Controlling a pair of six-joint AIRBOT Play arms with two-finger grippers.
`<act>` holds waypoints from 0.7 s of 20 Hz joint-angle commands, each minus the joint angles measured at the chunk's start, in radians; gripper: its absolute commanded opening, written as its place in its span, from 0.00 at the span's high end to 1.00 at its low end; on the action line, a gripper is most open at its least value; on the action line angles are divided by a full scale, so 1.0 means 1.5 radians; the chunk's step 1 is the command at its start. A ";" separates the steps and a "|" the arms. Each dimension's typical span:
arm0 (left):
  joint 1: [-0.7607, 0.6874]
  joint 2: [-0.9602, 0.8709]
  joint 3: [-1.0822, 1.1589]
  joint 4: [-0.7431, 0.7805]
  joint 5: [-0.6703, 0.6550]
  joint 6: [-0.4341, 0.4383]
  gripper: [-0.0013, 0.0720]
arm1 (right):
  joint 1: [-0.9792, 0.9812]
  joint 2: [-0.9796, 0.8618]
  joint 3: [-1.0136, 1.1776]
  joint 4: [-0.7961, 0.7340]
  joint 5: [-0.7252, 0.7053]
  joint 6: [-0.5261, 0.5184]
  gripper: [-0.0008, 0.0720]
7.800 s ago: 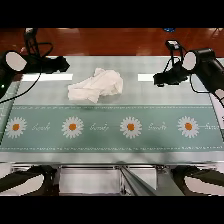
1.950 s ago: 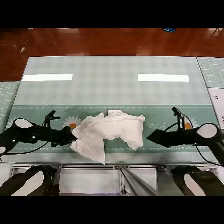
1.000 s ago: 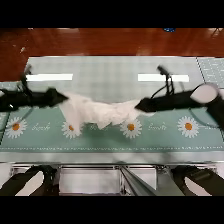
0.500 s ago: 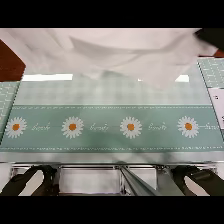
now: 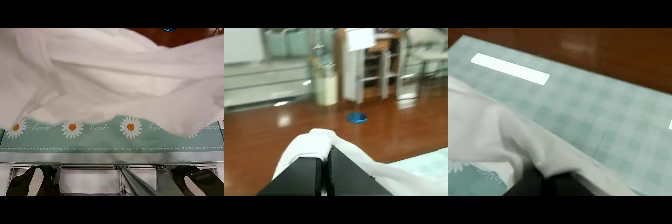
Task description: Fold the shirts.
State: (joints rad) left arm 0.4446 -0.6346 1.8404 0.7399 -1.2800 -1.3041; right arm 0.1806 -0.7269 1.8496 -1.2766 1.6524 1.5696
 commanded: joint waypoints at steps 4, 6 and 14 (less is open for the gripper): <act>-0.090 0.020 -0.188 0.090 -0.067 -0.035 0.93 | 0.000 0.042 -0.372 0.049 -0.093 0.011 0.96; -0.105 0.007 -0.326 0.090 -0.048 -0.034 0.93 | 0.000 0.020 -0.505 0.047 -0.199 0.003 0.96; -0.174 -0.293 -0.549 0.087 0.257 0.007 0.93 | 0.000 -0.356 -0.516 0.064 -0.510 -0.019 0.96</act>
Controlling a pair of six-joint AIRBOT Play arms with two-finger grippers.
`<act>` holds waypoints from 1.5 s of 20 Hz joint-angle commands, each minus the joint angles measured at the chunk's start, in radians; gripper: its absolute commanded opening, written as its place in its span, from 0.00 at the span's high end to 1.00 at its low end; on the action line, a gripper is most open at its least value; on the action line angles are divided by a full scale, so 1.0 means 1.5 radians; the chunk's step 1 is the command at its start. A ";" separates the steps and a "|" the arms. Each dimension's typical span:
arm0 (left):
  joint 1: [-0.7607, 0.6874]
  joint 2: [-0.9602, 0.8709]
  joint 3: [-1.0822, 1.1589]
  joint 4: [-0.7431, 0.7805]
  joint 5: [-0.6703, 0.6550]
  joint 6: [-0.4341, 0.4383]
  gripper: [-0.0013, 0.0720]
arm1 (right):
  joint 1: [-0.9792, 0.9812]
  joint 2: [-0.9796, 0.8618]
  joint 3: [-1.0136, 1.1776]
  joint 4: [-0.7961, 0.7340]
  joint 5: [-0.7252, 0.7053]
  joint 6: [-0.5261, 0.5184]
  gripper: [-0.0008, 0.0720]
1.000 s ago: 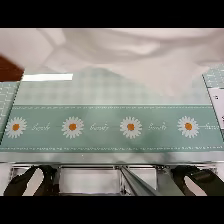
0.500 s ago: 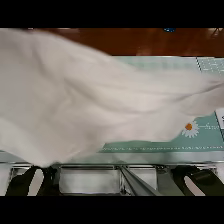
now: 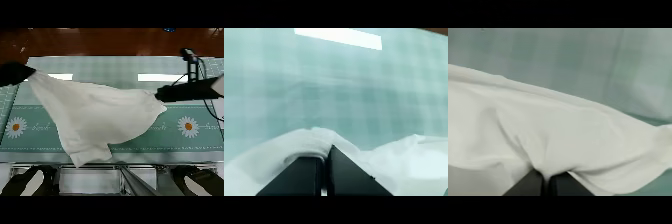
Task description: Fold the shirts.
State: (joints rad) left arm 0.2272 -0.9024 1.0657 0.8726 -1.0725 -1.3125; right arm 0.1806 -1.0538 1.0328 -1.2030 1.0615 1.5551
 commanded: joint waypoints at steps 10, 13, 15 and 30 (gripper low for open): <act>-0.023 -0.334 0.079 -0.034 0.090 0.012 0.29 | -0.125 -0.428 0.361 0.175 -0.061 -0.020 0.42; 0.091 -0.328 0.134 0.030 -0.095 -0.010 0.29 | -0.251 -0.392 0.403 0.171 0.077 -0.040 0.42; 0.162 -0.300 0.100 0.032 -0.157 -0.011 0.29 | -0.317 -0.351 0.384 0.119 0.145 -0.060 0.42; 0.187 -0.117 -0.467 0.017 -0.144 0.016 0.29 | -0.369 0.040 -0.284 0.255 0.009 -0.200 0.42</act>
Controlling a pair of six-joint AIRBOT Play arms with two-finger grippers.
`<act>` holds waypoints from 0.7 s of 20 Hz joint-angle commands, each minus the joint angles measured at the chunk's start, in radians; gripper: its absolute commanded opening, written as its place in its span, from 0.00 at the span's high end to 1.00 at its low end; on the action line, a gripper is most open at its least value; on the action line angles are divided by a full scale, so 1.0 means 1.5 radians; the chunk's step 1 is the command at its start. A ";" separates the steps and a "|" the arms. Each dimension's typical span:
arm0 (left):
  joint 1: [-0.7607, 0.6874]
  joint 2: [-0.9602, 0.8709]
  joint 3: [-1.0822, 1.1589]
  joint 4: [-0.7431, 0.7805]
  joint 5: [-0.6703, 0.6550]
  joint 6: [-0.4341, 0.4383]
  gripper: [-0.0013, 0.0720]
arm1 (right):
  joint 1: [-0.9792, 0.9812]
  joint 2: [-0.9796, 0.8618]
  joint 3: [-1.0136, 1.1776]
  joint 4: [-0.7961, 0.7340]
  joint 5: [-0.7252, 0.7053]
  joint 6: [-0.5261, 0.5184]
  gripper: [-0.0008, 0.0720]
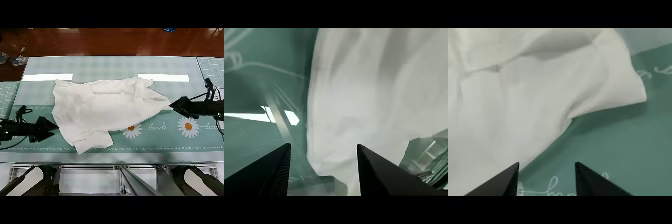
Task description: Fold the shirts.
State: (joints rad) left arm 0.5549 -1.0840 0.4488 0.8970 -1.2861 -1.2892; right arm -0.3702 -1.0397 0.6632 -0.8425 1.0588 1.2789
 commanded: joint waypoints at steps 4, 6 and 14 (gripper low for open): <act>-0.086 0.004 -0.087 -0.035 0.064 -0.029 0.29 | -0.001 0.031 -0.038 0.024 0.009 -0.016 0.42; -0.125 0.003 -0.087 -0.076 0.109 -0.030 0.36 | -0.001 0.031 -0.037 0.036 -0.002 -0.015 0.42; -0.175 -0.007 -0.082 -0.092 0.176 0.017 0.93 | -0.148 0.017 -0.035 -0.041 -0.014 0.064 0.42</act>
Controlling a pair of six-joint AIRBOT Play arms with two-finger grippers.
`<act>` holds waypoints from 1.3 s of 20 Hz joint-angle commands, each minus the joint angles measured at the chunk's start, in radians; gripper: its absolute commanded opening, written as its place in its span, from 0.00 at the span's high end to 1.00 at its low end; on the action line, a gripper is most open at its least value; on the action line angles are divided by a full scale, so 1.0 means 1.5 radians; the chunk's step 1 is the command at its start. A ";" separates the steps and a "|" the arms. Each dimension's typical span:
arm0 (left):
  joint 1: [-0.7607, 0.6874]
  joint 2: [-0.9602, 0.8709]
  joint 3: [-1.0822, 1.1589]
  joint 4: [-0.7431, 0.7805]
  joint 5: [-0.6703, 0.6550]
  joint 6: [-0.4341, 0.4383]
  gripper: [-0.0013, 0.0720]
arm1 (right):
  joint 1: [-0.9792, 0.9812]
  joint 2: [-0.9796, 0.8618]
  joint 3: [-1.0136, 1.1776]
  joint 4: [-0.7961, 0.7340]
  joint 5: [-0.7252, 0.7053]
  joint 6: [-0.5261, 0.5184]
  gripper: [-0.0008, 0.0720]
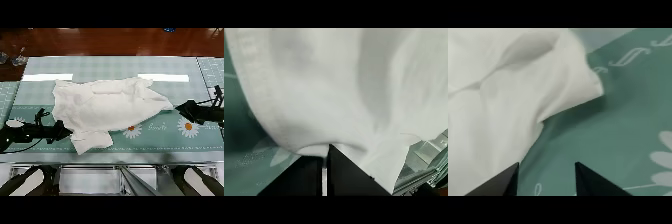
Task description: Fold the shirts.
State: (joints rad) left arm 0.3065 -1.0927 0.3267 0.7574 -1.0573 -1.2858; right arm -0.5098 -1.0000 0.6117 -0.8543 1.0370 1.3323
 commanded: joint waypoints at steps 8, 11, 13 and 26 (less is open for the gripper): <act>-0.009 -0.002 -0.001 0.001 0.025 0.012 0.93 | -0.023 -0.198 0.016 0.124 -0.053 -0.042 0.42; -0.009 -0.002 -0.001 0.000 0.026 0.012 0.93 | 0.020 -0.263 0.056 0.133 -0.071 -0.041 0.42; -0.009 -0.002 -0.001 0.000 0.027 0.012 0.93 | 0.065 -0.297 0.087 0.132 -0.087 -0.038 0.42; -0.009 0.011 0.422 -0.130 -0.089 0.012 0.93 | 0.130 -0.205 0.466 0.022 0.084 -0.008 0.96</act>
State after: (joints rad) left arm 0.2932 -1.0859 0.7284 0.6678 -1.1107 -1.2678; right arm -0.3183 -1.3884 1.1450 -0.7761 1.0889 1.2976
